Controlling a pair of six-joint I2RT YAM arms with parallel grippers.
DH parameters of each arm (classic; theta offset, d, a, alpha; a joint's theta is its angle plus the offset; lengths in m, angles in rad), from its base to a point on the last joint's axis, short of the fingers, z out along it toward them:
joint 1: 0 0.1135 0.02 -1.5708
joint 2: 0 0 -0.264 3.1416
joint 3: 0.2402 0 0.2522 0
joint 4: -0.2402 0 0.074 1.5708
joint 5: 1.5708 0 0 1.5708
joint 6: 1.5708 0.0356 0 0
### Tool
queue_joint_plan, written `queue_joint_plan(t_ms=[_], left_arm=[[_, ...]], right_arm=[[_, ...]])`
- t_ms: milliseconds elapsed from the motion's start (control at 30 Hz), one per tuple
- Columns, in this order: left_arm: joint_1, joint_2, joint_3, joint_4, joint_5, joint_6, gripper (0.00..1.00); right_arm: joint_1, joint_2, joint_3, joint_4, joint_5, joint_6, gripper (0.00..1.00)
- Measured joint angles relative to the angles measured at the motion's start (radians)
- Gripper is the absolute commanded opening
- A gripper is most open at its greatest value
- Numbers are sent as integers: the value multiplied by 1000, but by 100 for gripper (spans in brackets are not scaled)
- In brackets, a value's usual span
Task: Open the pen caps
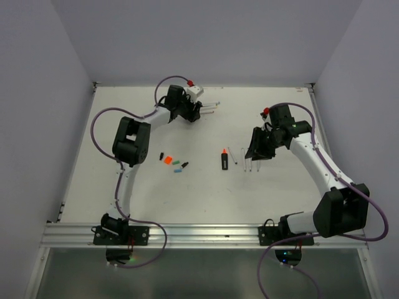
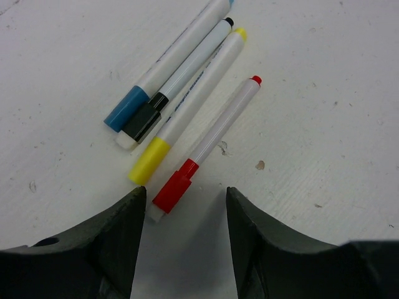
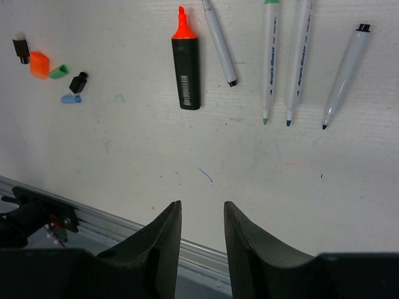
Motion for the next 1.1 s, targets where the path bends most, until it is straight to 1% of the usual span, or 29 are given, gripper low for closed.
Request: queue_joint_plan(t_ms=[167,200,467,633,767,833,867,900,933,967,1000,1033,1100], left_arm=[[0,-30,-58,22,51,-14,47],[0,-36,-69,23,61,-18,46],[-9,-46,-84,23,77,-29,46],[-16,-31,-43,-18,67,-34,47],[-20,3,11,-27,63,-34,45],[-21,5,17,-28,60,-34,40],[-22,5,17,-29,58,-34,34],[-22,5,17,-31,56,-36,30],[-22,5,17,-34,54,-35,18],[-23,5,17,-38,53,-36,13],[-23,5,18,-41,54,-34,5],[-24,5,18,-42,53,-36,1],[-27,5,18,-42,53,-36,0]], right_arm=[[0,0,0,3,0,3,37],[0,0,0,3,0,3,37],[0,0,0,11,0,17,37],[0,0,0,15,0,18,37],[0,0,0,16,0,18,37],[0,0,0,16,1,18,37],[0,0,0,16,1,18,37],[0,0,0,16,1,18,37],[0,0,0,17,1,18,37],[0,0,0,18,0,18,37],[0,1,0,19,1,18,37],[0,2,0,21,1,18,37],[0,6,0,29,0,18,37]])
